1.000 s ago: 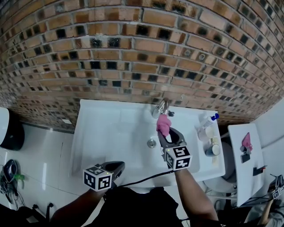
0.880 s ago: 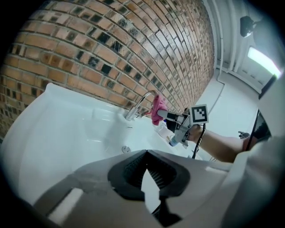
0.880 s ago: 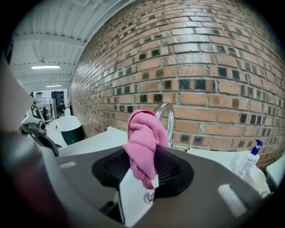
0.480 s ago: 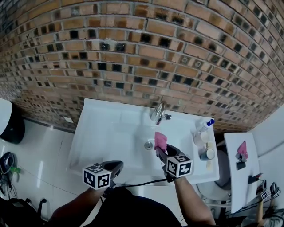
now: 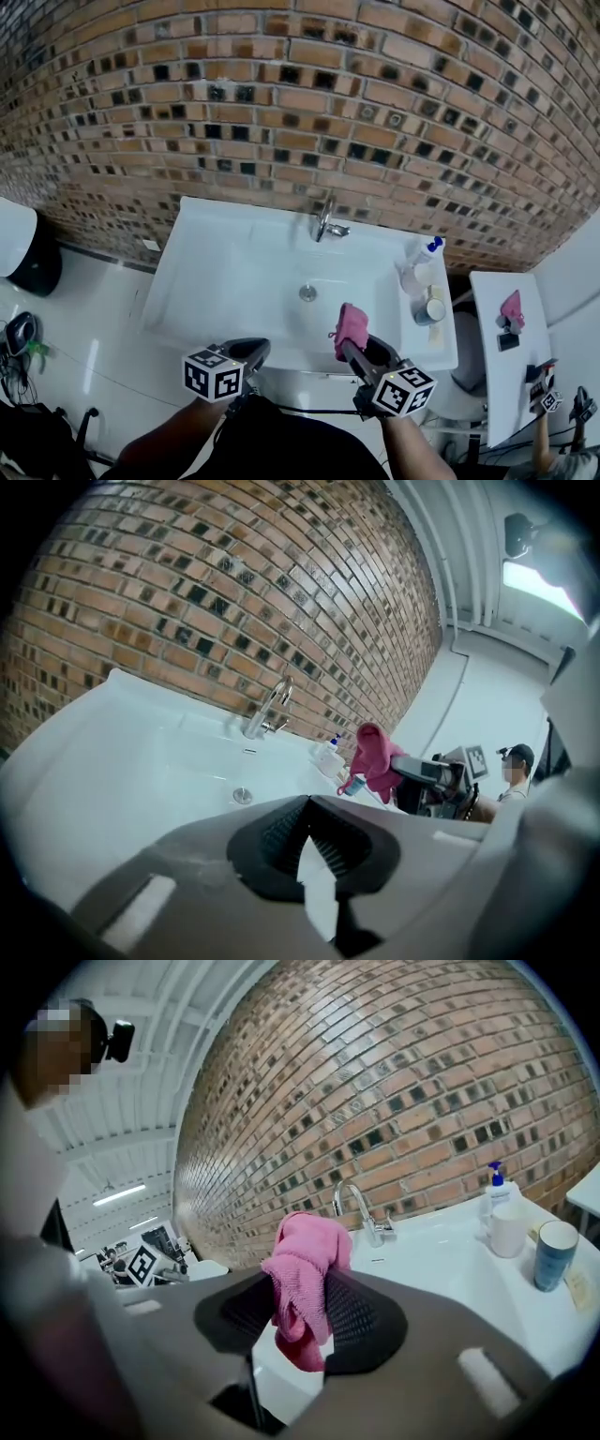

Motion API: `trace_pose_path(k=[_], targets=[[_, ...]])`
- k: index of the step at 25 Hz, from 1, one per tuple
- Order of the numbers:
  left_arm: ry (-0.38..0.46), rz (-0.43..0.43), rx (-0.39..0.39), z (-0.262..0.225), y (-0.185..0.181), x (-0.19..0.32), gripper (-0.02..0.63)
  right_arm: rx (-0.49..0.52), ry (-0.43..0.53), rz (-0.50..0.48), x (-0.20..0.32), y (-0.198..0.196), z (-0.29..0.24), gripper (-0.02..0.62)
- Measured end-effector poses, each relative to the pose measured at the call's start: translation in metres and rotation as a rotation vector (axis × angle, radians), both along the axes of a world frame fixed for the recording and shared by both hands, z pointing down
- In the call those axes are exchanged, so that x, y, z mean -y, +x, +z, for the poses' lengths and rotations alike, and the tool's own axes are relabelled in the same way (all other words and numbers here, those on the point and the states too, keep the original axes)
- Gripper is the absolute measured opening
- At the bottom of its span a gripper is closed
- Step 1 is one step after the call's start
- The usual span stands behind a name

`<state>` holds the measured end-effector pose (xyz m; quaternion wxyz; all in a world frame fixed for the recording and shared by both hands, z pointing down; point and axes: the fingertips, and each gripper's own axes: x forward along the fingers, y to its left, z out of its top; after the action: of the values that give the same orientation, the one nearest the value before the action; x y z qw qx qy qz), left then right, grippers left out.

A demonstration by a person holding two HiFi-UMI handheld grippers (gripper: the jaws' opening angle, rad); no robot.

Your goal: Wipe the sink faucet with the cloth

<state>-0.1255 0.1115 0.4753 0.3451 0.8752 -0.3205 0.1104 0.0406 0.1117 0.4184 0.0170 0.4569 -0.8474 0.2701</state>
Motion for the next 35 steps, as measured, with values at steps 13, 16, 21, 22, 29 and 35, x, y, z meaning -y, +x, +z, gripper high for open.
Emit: trace_pose_path(k=[13,16,21,22,29,35], targets=[[0.01,-0.119,0.013,-0.005,-0.013,-0.034,0.006,0.049,-0.035,0.017,-0.099,0.032,0.011,0.152],[0.021,-0.125,0.019,-0.006,-0.012,-0.036,0.006,0.052,-0.031,0.01,-0.106,0.03,0.011,0.15],[0.008,-0.092,0.023,-0.001,0.005,-0.052,0.006,0.038,-0.031,0.0,-0.12,0.031,0.015,0.144],[0.005,-0.083,0.025,0.0,0.008,-0.055,0.006,0.04,-0.032,0.002,-0.122,0.031,0.016,0.144],[0.013,-0.043,0.037,0.002,0.021,-0.064,0.006,0.03,-0.02,0.007,-0.129,0.036,0.017,0.144],[0.021,-0.022,0.046,-0.002,0.024,-0.069,0.006,0.011,0.002,-0.007,-0.133,0.031,0.014,0.144]])
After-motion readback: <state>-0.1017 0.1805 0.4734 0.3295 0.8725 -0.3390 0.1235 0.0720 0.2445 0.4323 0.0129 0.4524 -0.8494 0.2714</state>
